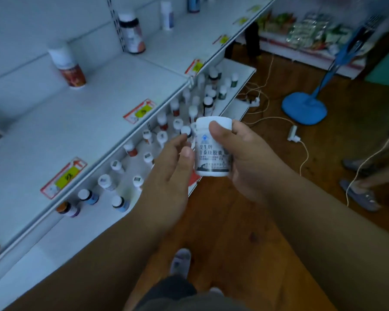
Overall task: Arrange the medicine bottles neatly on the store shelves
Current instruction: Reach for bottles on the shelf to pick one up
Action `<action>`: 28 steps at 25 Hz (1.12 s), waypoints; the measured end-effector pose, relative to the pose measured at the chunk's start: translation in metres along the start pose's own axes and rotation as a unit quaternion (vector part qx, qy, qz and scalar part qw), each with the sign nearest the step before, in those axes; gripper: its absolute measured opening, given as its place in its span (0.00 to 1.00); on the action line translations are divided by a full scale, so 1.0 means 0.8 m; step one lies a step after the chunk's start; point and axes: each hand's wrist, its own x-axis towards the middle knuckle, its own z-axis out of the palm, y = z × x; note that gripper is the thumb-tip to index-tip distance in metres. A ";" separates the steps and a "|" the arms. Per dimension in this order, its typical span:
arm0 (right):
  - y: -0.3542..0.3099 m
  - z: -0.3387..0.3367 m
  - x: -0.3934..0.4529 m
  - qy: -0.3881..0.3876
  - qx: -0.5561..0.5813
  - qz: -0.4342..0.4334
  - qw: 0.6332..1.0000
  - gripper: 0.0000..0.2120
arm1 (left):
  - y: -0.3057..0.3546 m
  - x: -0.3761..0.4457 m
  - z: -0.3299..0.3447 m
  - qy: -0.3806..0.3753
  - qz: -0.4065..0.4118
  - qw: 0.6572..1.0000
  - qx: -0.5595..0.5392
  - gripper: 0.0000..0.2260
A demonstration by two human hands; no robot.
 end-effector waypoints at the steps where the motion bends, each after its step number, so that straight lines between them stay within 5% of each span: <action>1: -0.013 -0.006 0.010 0.020 -0.004 -0.017 1.000 0.25 | 0.002 0.025 0.002 -0.018 0.004 1.000 0.010 0.25; 11: -0.151 -0.188 0.109 0.185 -0.110 -0.140 0.966 0.15 | 0.049 0.263 0.155 -0.217 0.069 0.969 0.099 0.30; 16: -0.249 -0.307 0.198 0.170 -0.194 -0.153 0.954 0.12 | 0.078 0.383 0.255 -0.190 0.068 0.970 0.137 0.31; 22: -0.330 -0.371 0.371 0.100 -0.247 -0.151 0.952 0.22 | 0.088 0.552 0.286 -0.134 0.024 0.980 0.145 0.35; 28: -0.392 -0.406 0.532 0.148 -0.214 -0.142 0.955 0.20 | 0.099 0.743 0.293 -0.126 0.050 0.974 0.181 0.35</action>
